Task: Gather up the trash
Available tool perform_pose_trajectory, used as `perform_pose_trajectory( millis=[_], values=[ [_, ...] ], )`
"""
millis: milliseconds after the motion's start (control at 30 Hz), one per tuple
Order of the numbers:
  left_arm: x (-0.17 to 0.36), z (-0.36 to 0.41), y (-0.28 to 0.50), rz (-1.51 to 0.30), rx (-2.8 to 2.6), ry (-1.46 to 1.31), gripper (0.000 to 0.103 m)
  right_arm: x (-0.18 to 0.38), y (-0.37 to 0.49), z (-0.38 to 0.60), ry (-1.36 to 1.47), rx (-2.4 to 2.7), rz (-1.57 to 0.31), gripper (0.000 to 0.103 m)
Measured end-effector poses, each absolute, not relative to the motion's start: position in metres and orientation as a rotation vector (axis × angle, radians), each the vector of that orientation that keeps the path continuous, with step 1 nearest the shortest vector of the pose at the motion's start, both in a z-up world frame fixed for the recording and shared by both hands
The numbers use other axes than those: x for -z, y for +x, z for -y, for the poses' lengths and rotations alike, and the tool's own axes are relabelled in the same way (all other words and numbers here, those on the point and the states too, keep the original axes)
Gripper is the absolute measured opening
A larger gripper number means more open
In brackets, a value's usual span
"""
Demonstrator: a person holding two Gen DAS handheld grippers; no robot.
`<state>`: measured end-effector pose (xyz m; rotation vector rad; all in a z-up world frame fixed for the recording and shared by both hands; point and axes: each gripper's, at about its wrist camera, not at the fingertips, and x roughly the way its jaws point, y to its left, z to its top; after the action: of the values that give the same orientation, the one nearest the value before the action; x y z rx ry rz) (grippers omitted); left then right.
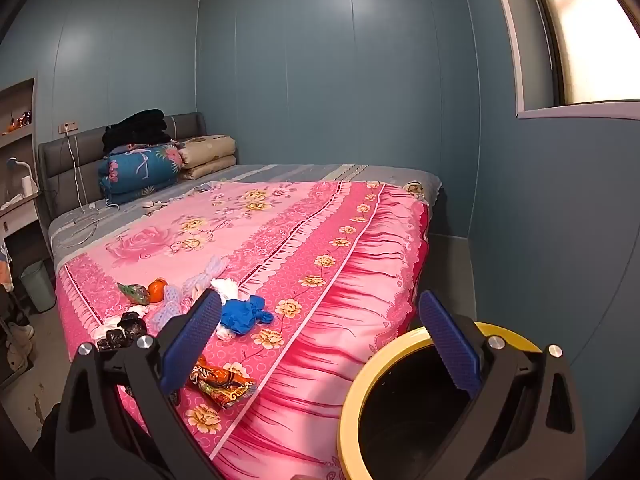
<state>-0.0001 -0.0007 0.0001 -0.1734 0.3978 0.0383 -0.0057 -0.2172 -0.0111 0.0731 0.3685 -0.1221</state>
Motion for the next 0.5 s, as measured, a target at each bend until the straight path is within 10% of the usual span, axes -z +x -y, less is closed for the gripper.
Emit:
perform_pose_trajectory(
  millis=[500],
  values=[
    [0.0014,-0.0056,-0.0047,-0.404,-0.036,-0.179,0.095,0.0129,-0.0056,0.2173,0.072,0.124,-0.371,0.095]
  ],
)
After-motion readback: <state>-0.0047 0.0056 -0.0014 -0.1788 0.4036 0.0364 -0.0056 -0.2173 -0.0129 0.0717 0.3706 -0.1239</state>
